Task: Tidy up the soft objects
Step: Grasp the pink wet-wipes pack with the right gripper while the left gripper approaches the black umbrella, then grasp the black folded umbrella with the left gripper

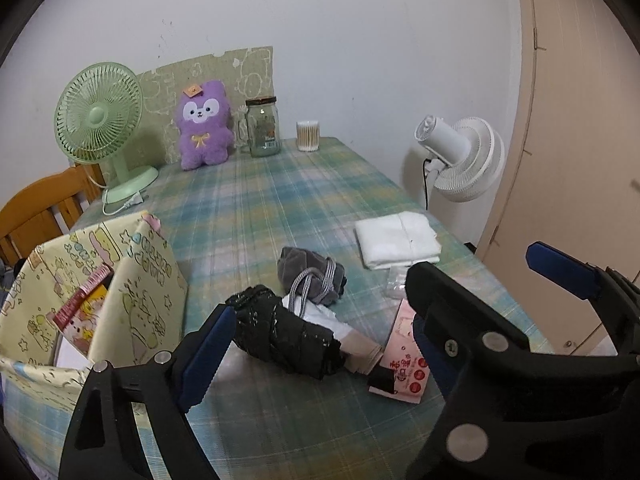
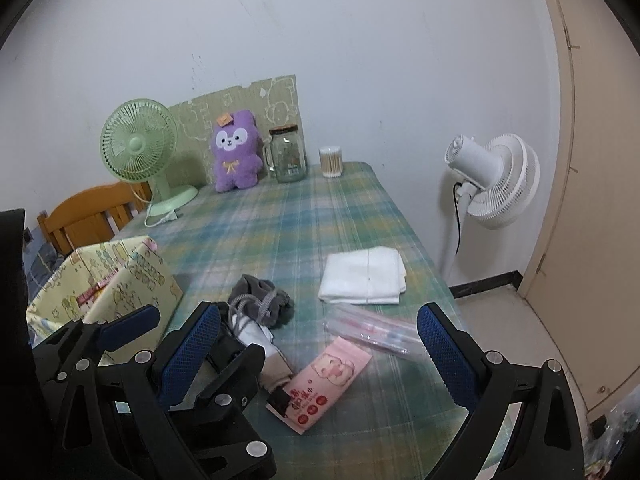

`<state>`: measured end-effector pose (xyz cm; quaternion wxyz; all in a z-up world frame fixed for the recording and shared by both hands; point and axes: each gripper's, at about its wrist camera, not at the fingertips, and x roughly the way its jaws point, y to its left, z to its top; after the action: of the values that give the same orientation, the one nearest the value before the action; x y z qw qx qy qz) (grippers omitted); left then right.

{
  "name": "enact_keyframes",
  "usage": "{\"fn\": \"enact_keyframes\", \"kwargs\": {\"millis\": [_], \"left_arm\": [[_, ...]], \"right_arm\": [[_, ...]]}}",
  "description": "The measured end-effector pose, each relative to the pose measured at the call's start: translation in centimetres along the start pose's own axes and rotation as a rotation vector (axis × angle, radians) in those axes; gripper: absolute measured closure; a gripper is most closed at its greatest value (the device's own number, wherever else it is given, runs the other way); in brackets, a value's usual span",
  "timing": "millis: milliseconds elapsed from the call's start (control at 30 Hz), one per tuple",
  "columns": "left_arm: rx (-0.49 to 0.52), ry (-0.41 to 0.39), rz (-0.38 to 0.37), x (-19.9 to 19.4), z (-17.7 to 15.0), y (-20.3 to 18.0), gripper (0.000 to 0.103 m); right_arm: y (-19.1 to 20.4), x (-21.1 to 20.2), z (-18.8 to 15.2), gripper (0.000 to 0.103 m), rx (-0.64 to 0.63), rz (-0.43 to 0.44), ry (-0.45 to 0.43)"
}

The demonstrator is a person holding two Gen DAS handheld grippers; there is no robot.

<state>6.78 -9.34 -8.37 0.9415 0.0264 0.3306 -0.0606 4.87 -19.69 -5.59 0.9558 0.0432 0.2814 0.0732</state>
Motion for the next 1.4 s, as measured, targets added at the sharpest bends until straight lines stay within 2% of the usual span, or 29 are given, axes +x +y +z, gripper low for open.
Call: {"fn": "enact_keyframes", "kwargs": {"millis": [167,367,633,733,933,1067,1267,1333,1400], "left_arm": [[0.0,0.039,-0.003,1.2,-1.0,0.0,0.014],[0.038,0.064,0.021,2.2,-2.4,-0.1,0.015],[0.027,0.112,0.013,3.7,-3.7,0.8,0.015],[0.029,0.123,0.017,3.9,-4.1,0.9,0.016],[0.021,0.131,0.013,4.2,-4.4,1.1,0.015],[0.019,0.127,0.013,4.2,-4.3,1.1,0.015],[0.027,0.123,0.025,4.2,-3.7,0.9,0.016],[0.033,0.11,0.035,4.1,-3.6,0.8,0.016],[0.026,0.083,0.058,3.8,-3.2,0.9,0.016]], "right_arm": [[0.0,1.0,-1.0,0.007,-0.004,-0.022,0.03],[0.0,2.9,-2.3,0.015,0.035,-0.017,0.104],[0.4,5.4,-3.8,0.023,0.043,-0.033,0.203],[0.6,6.5,-4.2,0.029,0.035,-0.033,0.246],[0.7,7.3,-4.6,0.034,0.048,-0.026,0.264],[0.6,7.4,-4.6,0.053,0.051,-0.059,0.253],[0.2,7.3,-4.3,0.065,0.067,-0.039,0.238],[0.4,7.1,-4.1,0.071,0.057,-0.036,0.225],[0.6,6.8,-3.7,0.082,0.044,-0.032,0.2]]}}
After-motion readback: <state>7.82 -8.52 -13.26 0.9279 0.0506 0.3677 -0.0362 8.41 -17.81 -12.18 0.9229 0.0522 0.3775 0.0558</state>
